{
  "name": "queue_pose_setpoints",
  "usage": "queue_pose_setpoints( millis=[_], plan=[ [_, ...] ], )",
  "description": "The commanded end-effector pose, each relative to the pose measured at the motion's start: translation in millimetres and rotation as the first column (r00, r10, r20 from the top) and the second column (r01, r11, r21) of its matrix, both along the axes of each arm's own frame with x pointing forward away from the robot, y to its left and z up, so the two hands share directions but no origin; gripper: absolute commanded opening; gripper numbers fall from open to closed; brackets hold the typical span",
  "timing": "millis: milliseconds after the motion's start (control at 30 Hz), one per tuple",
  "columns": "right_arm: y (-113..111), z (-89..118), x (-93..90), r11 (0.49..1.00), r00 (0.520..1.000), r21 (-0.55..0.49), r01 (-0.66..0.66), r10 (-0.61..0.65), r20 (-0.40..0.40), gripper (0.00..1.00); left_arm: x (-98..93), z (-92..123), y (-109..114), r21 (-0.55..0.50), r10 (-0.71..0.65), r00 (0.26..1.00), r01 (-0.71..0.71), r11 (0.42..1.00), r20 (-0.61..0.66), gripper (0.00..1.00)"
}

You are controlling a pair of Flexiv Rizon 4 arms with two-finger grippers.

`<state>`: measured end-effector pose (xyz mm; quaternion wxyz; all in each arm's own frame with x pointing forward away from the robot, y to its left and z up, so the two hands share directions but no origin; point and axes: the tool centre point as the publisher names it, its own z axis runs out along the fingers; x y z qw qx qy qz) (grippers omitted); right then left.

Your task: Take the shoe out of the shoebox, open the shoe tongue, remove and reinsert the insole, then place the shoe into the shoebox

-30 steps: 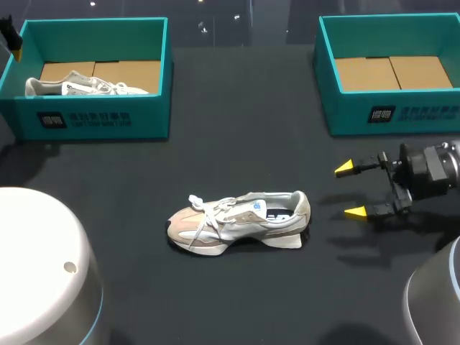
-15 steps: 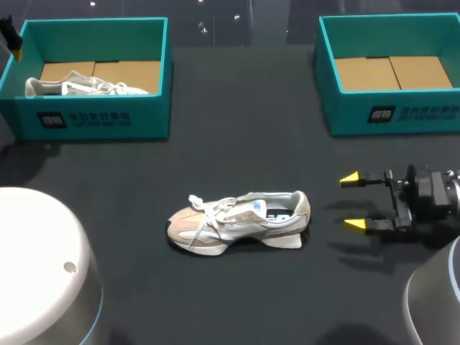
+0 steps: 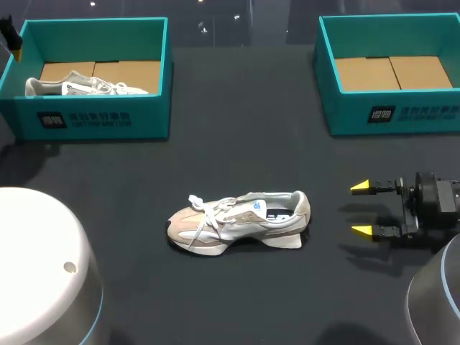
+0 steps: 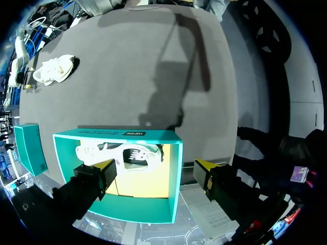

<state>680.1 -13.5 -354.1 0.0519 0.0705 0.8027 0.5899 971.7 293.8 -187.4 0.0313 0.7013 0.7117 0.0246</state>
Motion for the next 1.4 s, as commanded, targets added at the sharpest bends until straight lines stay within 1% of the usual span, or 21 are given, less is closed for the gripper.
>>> queue_pose_setpoints(
  millis=[33,300,500,700,967,1100,1167,1400],
  plan=[
    [0.9,-3.3,-0.9,1.0,1.0,-0.019,0.008,-0.008,-0.009,1.0,-0.4,0.1,0.2,0.002,-0.001,1.0,0.001,1.0,0.001,1.0],
    [-2.8,-13.1,-0.6,0.999,1.0,-0.03,0.012,-0.013,-0.018,1.0,-0.4,0.1,0.2,0.002,-0.001,1.0,0.001,1.0,0.001,1.0],
    [-3.0,-19.0,0.7,0.998,0.999,-0.059,0.025,-0.028,-0.045,1.0,-0.4,0.1,0.2,0.002,-0.001,1.0,0.001,1.0,0.001,1.0],
    [-2.9,-24.3,-1.4,0.998,0.998,-0.059,0.03,-0.033,-0.047,1.0,-0.4,0.1,0.2,0.002,-0.001,1.0,0.001,1.0,0.001,1.0],
    [7.8,-29.9,6.3,0.998,0.998,-0.047,0.04,-0.042,-0.056,1.0,-0.4,0.1,0.2,0.002,-0.001,1.0,0.001,1.0,0.001,1.0],
    [13.4,-26.7,10.3,0.998,0.998,-0.046,0.038,-0.041,-0.055,1.0,-0.4,0.1,0.2,0.002,-0.001,1.0,0.001,1.0,0.001,1.0],
    [15.6,-27.4,12.6,0.997,0.997,-0.064,0.036,-0.04,-0.06,1.0,-0.4,0.1,0.2,0.002,-0.001,1.0,0.001,1.0,0.001,1.0],
    [25.8,-29.7,11.8,0.997,0.997,-0.06,0.042,-0.045,-0.058,1.0,-0.4,0.1,0.2,0.002,-0.001,1.0,0.001,1.0,0.001,1.0]
  ],
)
